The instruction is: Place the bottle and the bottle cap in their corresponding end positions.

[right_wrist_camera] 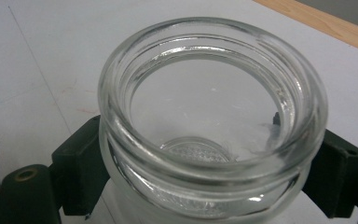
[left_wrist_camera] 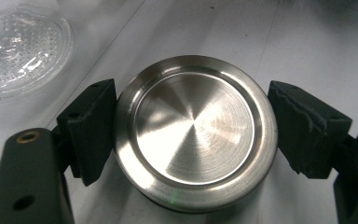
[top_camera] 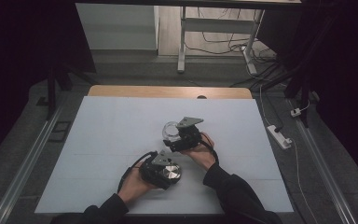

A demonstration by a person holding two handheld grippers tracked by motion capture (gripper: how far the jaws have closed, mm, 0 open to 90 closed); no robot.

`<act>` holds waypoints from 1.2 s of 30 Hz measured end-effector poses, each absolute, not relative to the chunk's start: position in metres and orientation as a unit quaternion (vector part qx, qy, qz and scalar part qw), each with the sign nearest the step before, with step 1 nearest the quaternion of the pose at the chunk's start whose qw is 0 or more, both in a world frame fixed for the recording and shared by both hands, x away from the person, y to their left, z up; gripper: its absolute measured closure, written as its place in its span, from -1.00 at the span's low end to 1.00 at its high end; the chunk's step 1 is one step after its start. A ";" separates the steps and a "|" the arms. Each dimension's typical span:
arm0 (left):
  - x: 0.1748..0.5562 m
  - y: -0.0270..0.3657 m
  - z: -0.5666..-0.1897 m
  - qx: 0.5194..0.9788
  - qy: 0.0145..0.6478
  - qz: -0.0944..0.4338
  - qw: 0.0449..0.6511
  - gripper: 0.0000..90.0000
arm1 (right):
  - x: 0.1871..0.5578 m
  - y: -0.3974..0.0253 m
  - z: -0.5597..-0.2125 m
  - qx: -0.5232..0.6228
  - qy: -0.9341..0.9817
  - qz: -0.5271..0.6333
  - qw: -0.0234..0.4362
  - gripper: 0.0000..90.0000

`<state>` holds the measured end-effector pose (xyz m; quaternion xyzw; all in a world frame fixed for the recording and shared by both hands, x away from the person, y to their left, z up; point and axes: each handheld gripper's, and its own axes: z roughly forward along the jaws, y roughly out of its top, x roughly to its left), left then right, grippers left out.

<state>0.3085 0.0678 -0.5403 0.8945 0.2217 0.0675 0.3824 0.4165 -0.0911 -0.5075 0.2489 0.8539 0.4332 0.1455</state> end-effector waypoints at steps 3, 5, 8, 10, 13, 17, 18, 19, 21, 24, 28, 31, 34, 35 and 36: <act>0.308 0.068 -0.541 0.896 0.219 0.070 0.381 -0.55 | 0.416 -0.091 -0.508 0.250 0.853 0.434 0.146 -0.68; 0.308 0.068 -0.541 0.895 0.219 0.071 0.383 -0.56 | 0.417 -0.091 -0.508 0.249 0.853 0.435 0.146 -0.68; 0.308 0.068 -0.541 0.895 0.217 0.070 0.383 -0.56 | 0.416 -0.091 -0.508 0.250 0.853 0.434 0.146 -0.68; 0.309 0.069 -0.541 0.895 0.218 0.069 0.383 -0.56 | 0.416 -0.091 -0.508 0.251 0.853 0.433 0.145 -0.68; 0.309 0.069 -0.542 0.894 0.219 0.065 0.385 -0.56 | 0.417 -0.091 -0.508 0.250 0.853 0.435 0.144 -0.69; 0.310 0.068 -0.542 0.895 0.221 0.064 0.381 -0.58 | 0.417 -0.091 -0.509 0.251 0.852 0.436 0.145 -0.69; 0.310 0.068 -0.542 0.895 0.221 0.065 0.381 -0.59 | 0.417 -0.091 -0.509 0.252 0.852 0.436 0.144 -0.69; 0.310 0.068 -0.542 0.895 0.223 0.066 0.382 -0.60 | 0.417 -0.091 -0.509 0.252 0.852 0.435 0.144 -0.70; 0.310 0.069 -0.541 0.893 0.226 0.066 0.383 -0.62 | 0.417 -0.091 -0.509 0.250 0.854 0.434 0.143 -0.71; 0.311 0.071 -0.541 0.890 0.230 0.062 0.389 -0.67 | 0.417 -0.092 -0.509 0.250 0.855 0.433 0.139 -0.77; 0.311 0.073 -0.540 0.883 0.234 0.052 0.405 -0.73 | 0.417 -0.092 -0.508 0.248 0.856 0.434 0.135 -0.81; 0.311 0.075 -0.537 0.880 0.234 0.049 0.411 -0.78 | 0.416 -0.093 -0.506 0.248 0.855 0.434 0.134 -0.84; 0.310 0.076 -0.535 0.875 0.240 0.044 0.419 -0.81 | 0.415 -0.093 -0.504 0.248 0.853 0.439 0.132 -0.87; 0.310 0.077 -0.535 0.874 0.242 0.045 0.420 -0.82 | 0.415 -0.093 -0.504 0.248 0.853 0.439 0.133 -0.88; 0.309 0.077 -0.534 0.874 0.242 0.046 0.419 -0.82 | 0.414 -0.093 -0.503 0.247 0.854 0.439 0.133 -0.89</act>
